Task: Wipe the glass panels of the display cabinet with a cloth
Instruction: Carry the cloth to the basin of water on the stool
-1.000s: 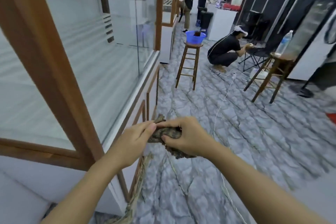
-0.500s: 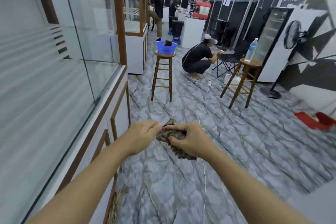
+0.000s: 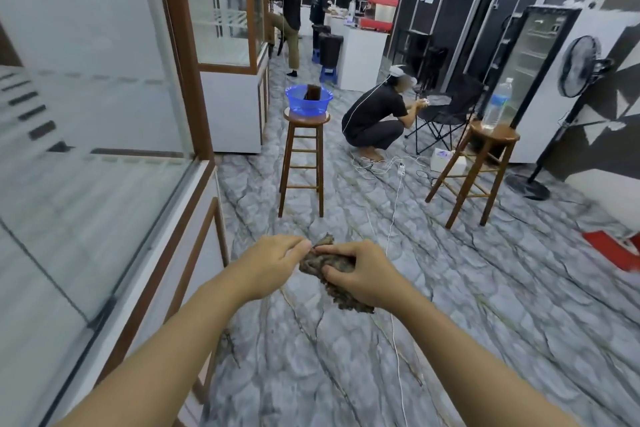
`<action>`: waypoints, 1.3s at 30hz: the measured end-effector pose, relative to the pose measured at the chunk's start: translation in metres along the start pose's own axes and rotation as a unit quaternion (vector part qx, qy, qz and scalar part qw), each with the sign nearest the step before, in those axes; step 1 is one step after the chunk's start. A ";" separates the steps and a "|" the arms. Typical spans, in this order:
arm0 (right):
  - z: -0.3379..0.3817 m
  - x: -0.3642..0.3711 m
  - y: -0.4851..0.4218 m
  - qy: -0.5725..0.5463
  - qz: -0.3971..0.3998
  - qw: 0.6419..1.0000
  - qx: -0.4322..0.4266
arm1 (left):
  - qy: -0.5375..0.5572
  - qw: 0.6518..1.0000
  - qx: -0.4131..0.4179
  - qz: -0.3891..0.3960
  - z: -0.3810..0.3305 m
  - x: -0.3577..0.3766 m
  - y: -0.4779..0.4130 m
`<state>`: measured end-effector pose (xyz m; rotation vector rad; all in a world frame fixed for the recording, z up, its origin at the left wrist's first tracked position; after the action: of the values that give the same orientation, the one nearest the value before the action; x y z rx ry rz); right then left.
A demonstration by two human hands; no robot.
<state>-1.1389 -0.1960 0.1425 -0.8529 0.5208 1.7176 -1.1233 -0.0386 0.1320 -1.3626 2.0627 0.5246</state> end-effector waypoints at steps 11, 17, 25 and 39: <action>-0.099 -0.059 -0.263 0.021 0.024 0.999 -0.023 | -0.023 0.999 -0.048 -0.011 0.070 -0.052 -0.256; -0.140 -0.071 -0.379 0.034 0.057 0.997 -0.028 | 0.001 0.997 -0.081 -0.019 0.108 -0.082 -0.366; -0.194 -0.057 -0.557 0.041 0.072 0.997 -0.001 | 0.002 0.996 -0.087 -0.003 0.200 -0.137 -0.530; -0.290 -0.061 -0.829 0.020 0.076 0.996 0.035 | -0.030 0.993 -0.098 0.057 0.311 -0.204 -0.785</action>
<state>-0.2624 -0.1858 0.0634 -0.8168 0.6841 1.8128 -0.2597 -0.0161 0.0421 -1.3252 2.0930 0.8264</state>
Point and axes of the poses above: each hand's wrist, its own y-axis away from the middle knuckle, its own x-axis out of the palm, z = x × y, the point moved 7 cm from there along -y, towards the middle knuckle, and after that the axes turned 5 degrees about y, right-handed, at the moved point
